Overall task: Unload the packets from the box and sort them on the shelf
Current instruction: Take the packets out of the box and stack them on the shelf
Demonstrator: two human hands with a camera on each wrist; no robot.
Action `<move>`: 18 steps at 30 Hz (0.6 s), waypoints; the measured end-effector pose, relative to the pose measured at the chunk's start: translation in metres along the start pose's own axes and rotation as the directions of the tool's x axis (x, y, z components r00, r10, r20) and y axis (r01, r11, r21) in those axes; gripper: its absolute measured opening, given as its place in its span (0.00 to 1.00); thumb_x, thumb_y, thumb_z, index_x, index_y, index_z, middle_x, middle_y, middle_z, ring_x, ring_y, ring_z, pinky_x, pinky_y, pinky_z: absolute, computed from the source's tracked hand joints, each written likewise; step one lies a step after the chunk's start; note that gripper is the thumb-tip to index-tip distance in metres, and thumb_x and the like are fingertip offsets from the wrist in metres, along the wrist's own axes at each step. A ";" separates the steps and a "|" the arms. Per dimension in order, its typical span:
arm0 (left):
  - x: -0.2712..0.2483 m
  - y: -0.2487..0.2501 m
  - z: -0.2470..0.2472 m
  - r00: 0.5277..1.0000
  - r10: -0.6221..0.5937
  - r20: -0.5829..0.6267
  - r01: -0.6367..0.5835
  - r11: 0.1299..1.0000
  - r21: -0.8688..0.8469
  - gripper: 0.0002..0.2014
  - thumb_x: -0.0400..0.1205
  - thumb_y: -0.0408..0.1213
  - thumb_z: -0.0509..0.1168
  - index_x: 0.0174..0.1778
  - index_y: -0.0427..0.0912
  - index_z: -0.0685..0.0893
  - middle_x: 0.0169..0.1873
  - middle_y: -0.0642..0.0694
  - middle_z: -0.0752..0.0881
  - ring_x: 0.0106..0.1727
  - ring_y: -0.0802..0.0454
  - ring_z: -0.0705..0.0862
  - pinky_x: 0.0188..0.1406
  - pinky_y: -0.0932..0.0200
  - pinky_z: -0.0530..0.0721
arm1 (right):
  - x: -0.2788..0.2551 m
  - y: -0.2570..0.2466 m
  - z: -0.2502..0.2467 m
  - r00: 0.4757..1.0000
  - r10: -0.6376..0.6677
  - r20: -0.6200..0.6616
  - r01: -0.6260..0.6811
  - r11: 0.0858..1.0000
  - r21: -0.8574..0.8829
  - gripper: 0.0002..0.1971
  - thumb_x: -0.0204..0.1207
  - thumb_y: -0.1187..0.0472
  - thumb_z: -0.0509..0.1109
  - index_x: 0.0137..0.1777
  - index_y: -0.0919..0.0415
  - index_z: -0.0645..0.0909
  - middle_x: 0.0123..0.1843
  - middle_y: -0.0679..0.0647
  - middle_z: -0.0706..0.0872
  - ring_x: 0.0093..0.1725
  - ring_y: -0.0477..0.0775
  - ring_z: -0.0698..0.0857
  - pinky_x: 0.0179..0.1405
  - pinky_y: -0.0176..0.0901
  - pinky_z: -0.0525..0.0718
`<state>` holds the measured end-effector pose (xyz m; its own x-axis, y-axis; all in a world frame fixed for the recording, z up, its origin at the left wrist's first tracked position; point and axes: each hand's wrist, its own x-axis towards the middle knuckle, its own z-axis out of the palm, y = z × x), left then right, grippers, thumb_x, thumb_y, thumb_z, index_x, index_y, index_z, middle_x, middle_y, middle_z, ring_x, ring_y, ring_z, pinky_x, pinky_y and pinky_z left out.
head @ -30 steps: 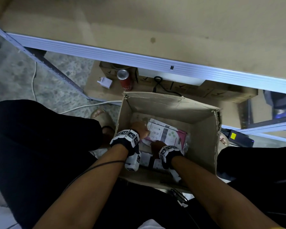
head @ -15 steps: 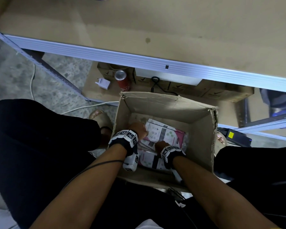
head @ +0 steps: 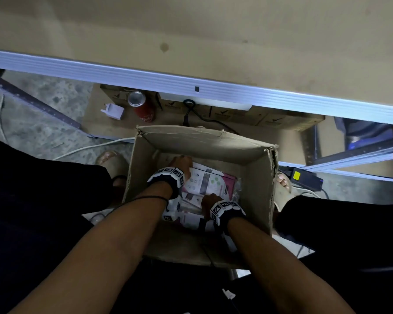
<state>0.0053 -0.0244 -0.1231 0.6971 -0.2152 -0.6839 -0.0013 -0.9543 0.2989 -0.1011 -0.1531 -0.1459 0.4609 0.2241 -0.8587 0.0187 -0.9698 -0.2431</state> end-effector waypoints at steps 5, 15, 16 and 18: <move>0.015 0.002 0.008 1.000 0.009 0.009 -0.009 0.999 0.051 0.23 0.85 0.30 0.64 0.78 0.41 0.75 0.78 0.34 0.71 0.78 0.36 0.72 0.78 0.46 0.71 | 0.001 0.002 0.003 1.000 0.010 0.002 -0.010 0.999 0.036 0.21 0.75 0.67 0.76 0.67 0.70 0.78 0.69 0.67 0.79 0.67 0.64 0.82 0.60 0.47 0.81; 0.028 0.011 0.029 0.993 0.106 0.056 -0.118 0.942 0.313 0.18 0.83 0.39 0.68 0.69 0.43 0.83 0.71 0.40 0.81 0.75 0.38 0.73 0.75 0.47 0.73 | 0.014 0.002 0.008 0.997 0.019 0.069 -0.019 1.000 -0.010 0.32 0.79 0.59 0.73 0.78 0.72 0.67 0.79 0.69 0.70 0.79 0.67 0.70 0.77 0.54 0.70; 0.028 0.011 0.030 0.992 0.110 0.068 -0.127 0.932 0.339 0.17 0.83 0.41 0.69 0.67 0.44 0.84 0.70 0.40 0.82 0.74 0.38 0.73 0.74 0.48 0.73 | 0.012 0.002 0.008 0.997 0.036 0.062 -0.035 0.999 -0.013 0.32 0.79 0.59 0.73 0.79 0.72 0.66 0.79 0.69 0.69 0.79 0.67 0.70 0.77 0.53 0.71; 0.030 0.011 0.034 0.990 0.120 0.080 -0.141 0.924 0.357 0.17 0.83 0.44 0.69 0.67 0.45 0.84 0.70 0.41 0.82 0.74 0.39 0.75 0.74 0.49 0.71 | 0.011 0.001 0.008 0.997 0.057 0.054 -0.055 0.998 -0.027 0.35 0.80 0.59 0.73 0.80 0.72 0.62 0.80 0.69 0.66 0.79 0.67 0.68 0.77 0.55 0.71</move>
<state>0.0016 -0.0485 -0.1625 0.6323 -0.3440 -0.6942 -0.3551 -0.9250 0.1350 -0.1031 -0.1505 -0.1595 0.4123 0.1736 -0.8944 0.0166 -0.9829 -0.1831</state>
